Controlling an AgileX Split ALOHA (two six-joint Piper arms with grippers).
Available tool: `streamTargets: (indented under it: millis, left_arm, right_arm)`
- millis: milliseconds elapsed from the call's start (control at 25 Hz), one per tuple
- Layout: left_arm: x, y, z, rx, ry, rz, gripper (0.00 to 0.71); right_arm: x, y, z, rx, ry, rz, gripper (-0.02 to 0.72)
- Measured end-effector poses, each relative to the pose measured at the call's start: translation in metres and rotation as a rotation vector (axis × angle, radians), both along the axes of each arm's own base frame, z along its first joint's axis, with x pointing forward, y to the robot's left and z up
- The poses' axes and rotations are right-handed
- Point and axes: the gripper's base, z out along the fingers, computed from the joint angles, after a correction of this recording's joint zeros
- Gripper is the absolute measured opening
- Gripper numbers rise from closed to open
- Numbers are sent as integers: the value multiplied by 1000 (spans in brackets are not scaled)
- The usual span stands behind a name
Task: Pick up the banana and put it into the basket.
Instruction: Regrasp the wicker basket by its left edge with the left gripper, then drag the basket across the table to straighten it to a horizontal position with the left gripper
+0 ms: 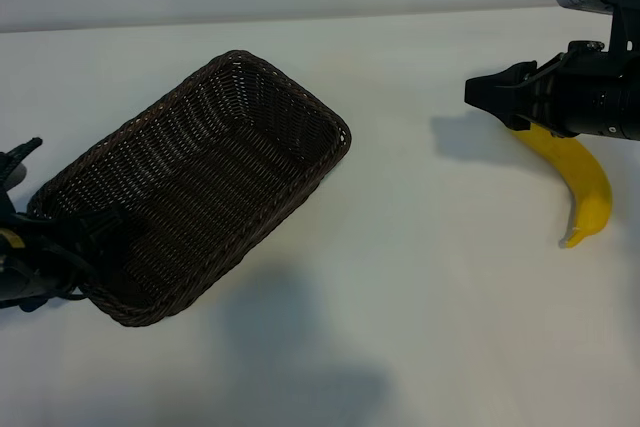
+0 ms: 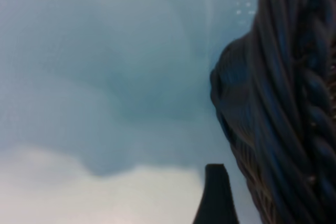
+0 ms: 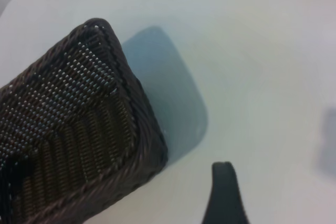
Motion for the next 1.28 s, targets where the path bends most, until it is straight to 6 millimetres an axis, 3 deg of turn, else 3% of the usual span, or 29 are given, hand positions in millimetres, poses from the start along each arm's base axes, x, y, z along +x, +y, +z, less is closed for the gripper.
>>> streamTargets:
  millis: [160, 520, 1080, 1280]
  left_arm:
    - [1, 0, -3, 2, -6, 2, 503]
    - [4, 0, -2, -6, -31, 17, 155]
    - [7, 0, 0, 21, -79, -31, 156]
    - [24, -3, 18, 67, -84, -142, 156]
  right_arm:
    - [0, 0, 0, 0, 0, 0, 516]
    - [0, 0, 0, -1, 0, 1, 516]
    - [0, 0, 0, -1, 0, 1, 516]
    - [0, 0, 0, -1, 0, 1, 516]
